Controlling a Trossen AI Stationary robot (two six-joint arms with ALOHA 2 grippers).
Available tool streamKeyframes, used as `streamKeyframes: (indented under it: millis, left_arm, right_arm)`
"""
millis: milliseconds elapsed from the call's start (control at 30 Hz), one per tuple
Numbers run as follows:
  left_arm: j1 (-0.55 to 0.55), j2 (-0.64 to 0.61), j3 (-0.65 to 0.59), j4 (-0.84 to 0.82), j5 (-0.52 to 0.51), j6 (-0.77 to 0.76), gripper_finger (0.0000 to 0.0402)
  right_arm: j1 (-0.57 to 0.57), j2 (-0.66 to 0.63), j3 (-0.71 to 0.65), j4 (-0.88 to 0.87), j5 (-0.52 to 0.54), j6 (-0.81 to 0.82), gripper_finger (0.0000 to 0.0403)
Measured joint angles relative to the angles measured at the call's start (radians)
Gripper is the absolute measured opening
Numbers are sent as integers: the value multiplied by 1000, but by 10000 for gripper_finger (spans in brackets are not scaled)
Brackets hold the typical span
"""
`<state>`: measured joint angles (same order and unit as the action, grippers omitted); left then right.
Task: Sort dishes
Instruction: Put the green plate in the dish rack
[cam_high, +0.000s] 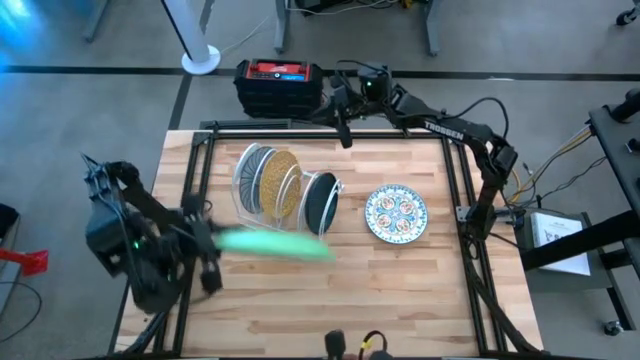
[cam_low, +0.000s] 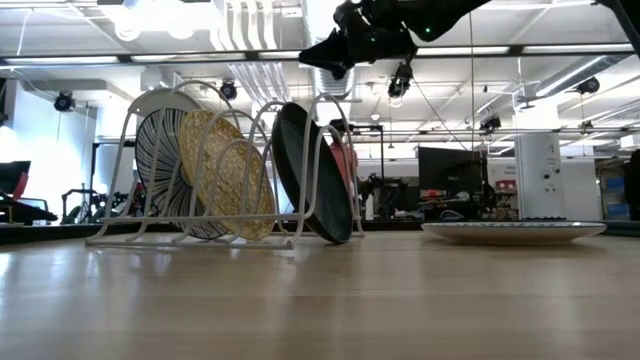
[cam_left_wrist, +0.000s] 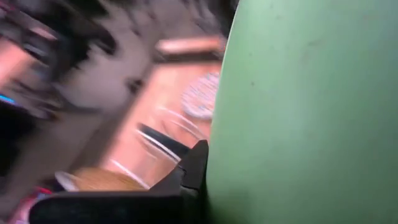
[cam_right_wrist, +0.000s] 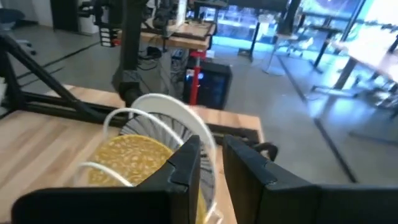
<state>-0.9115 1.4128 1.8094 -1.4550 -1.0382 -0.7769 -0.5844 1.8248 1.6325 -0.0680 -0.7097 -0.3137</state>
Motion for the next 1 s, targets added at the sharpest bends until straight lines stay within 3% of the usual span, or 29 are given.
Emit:
streamKeyframes:
  millis: [67,233,400,467,533,800,933,1000]
  left_arm:
    - [-29,27,-4,0,59,-72,43]
    - [-102,107,-4,-16,97,-230,43]
    - [-174,156,25,-114,110,-489,43]
    - [-195,170,25,-104,144,-510,43]
    - [-203,191,30,-112,178,-552,43]
    - [-206,239,28,-116,201,-637,43]
    - [-208,257,26,-116,228,-663,43]
    - [-207,268,25,-116,298,-705,43]
  right_arm:
    - [6,0,0,-40,-4,5,68]
    - [27,-12,-1,-256,-73,-92,76]
    - [71,-105,-3,-627,-68,-355,72]
    - [87,-146,-14,-690,-25,-465,68]
    - [114,-163,-30,-693,26,-510,66]
    - [146,-167,-173,-648,50,-509,74]
    - [154,-169,-283,-509,218,-436,68]
    - [158,-171,-337,-447,258,-421,61]
